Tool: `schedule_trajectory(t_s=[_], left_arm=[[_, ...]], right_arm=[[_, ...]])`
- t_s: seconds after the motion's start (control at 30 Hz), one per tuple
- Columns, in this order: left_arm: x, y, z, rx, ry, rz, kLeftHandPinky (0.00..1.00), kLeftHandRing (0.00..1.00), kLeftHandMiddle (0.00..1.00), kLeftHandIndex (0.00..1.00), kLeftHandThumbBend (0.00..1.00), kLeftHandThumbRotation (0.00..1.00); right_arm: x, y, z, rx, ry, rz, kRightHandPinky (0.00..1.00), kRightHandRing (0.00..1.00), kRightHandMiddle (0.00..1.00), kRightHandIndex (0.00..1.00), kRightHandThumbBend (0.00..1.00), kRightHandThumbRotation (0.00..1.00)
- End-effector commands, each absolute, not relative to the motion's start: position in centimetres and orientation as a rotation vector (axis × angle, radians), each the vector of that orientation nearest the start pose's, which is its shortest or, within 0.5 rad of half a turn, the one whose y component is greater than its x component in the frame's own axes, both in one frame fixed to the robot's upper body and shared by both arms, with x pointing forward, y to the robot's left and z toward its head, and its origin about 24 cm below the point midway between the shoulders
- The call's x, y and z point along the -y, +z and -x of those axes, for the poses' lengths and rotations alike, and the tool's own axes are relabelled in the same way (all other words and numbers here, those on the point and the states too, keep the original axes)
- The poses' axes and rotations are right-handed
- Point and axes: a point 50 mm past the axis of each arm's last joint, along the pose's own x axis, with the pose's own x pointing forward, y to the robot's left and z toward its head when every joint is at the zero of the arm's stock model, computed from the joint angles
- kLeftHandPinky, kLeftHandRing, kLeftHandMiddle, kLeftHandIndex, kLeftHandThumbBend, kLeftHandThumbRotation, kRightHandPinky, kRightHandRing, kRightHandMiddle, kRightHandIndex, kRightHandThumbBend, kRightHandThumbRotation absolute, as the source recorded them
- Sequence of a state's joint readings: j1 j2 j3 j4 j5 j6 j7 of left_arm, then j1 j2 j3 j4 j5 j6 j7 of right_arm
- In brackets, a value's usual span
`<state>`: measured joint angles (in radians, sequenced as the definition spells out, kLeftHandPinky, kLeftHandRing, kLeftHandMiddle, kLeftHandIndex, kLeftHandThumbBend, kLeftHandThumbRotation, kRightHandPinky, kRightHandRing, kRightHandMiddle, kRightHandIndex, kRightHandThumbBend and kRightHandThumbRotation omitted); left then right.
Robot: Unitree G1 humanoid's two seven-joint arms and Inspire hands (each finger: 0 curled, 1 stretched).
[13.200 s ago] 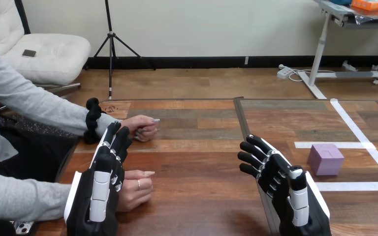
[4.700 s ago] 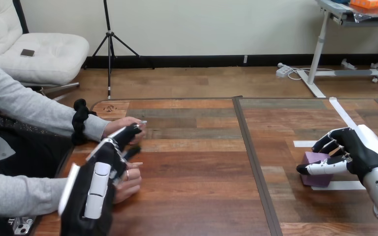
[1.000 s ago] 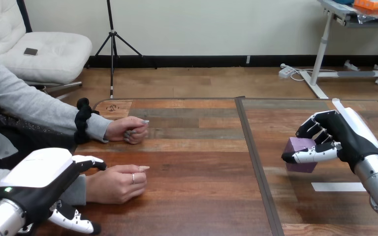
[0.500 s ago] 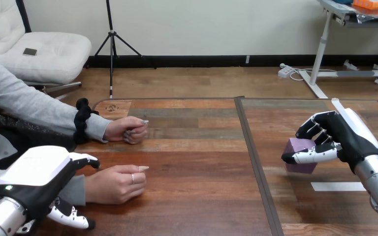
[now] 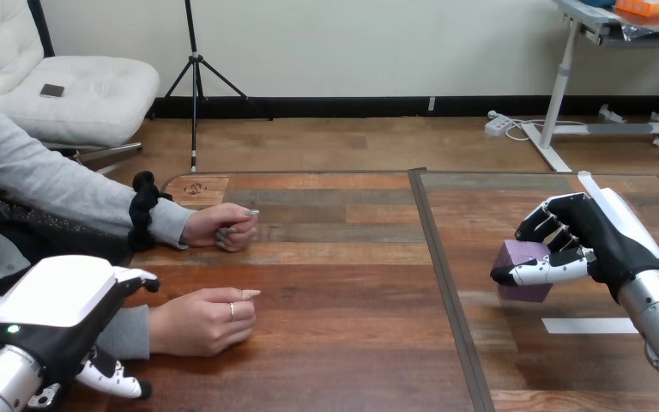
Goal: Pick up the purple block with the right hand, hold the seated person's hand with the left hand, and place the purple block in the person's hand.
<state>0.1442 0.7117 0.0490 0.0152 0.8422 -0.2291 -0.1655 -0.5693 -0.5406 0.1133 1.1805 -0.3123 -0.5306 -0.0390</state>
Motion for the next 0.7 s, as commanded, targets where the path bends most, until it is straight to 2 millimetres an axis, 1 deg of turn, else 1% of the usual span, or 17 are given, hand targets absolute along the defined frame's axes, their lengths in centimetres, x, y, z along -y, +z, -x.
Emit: schedule_trajectory(t_s=[0.0, 0.43, 0.57, 0.67], left_arm=[[-27.5, 7.4, -23.8, -0.038, -0.259, -1.597, 0.78, 0.81, 0.83, 0.8, 1.0, 0.27], [-28.0, 6.7, -24.5, -0.076, -0.233, -1.596, 0.82, 0.84, 0.85, 0.81, 1.0, 0.21], [-28.1, 6.7, -24.7, -0.067, -0.233, -1.595, 0.82, 0.83, 0.84, 0.81, 1.0, 0.2], [-28.1, 6.7, -24.8, -0.056, -0.237, -1.589, 0.8, 0.81, 0.82, 0.8, 1.0, 0.18]], right_arm=[[27.8, 6.1, -33.5, 0.003, 0.035, 0.82, 0.36, 0.4, 0.43, 0.44, 0.82, 0.0], [27.6, 6.1, -33.5, 0.008, 0.046, 0.823, 0.37, 0.4, 0.43, 0.44, 0.82, 0.0], [27.5, 6.1, -33.6, 0.009, 0.045, 0.816, 0.36, 0.4, 0.43, 0.44, 0.82, 0.0], [27.5, 6.1, -33.6, 0.013, 0.044, 0.817, 0.36, 0.4, 0.43, 0.44, 0.82, 0.0]])
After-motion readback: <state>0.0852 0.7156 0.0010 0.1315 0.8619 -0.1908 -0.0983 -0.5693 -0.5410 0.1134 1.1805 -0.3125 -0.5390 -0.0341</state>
